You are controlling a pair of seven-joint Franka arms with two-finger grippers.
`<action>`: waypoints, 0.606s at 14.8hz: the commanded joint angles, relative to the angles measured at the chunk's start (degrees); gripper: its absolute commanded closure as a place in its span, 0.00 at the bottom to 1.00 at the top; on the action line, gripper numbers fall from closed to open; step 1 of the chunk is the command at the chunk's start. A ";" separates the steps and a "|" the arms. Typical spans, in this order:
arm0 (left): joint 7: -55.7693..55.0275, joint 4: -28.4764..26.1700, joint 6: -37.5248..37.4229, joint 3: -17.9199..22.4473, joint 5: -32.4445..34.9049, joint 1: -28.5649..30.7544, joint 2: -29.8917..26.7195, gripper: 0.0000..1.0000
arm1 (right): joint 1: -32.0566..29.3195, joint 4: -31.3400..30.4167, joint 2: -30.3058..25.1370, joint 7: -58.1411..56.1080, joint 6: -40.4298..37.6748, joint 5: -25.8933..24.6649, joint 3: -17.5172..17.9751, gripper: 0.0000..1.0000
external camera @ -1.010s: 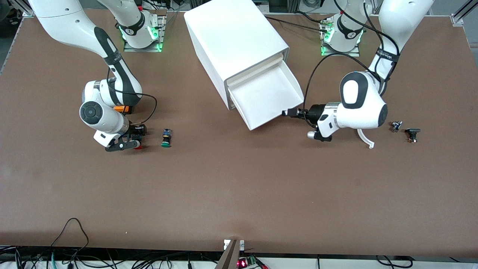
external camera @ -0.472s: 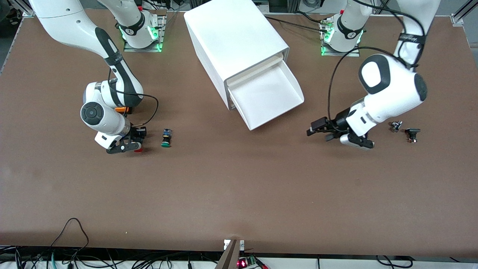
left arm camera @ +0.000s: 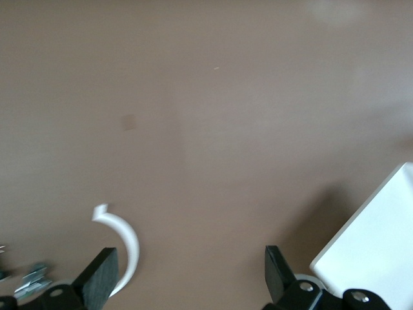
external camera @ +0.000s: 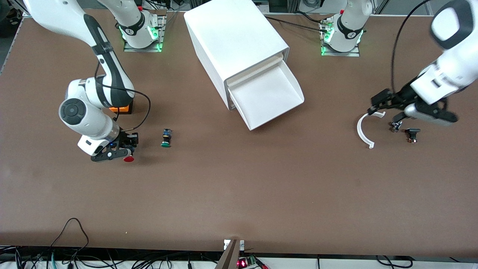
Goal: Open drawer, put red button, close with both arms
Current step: 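Grasp the red button with the right gripper while the left gripper withdraws, then lift the red button with the right gripper and carry it over the drawer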
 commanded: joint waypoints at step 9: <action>-0.12 9.06 -11.80 -0.17 8.25 6.94 -0.24 0.00 | 7.19 25.95 2.26 -9.42 -14.89 -1.23 14.88 0.75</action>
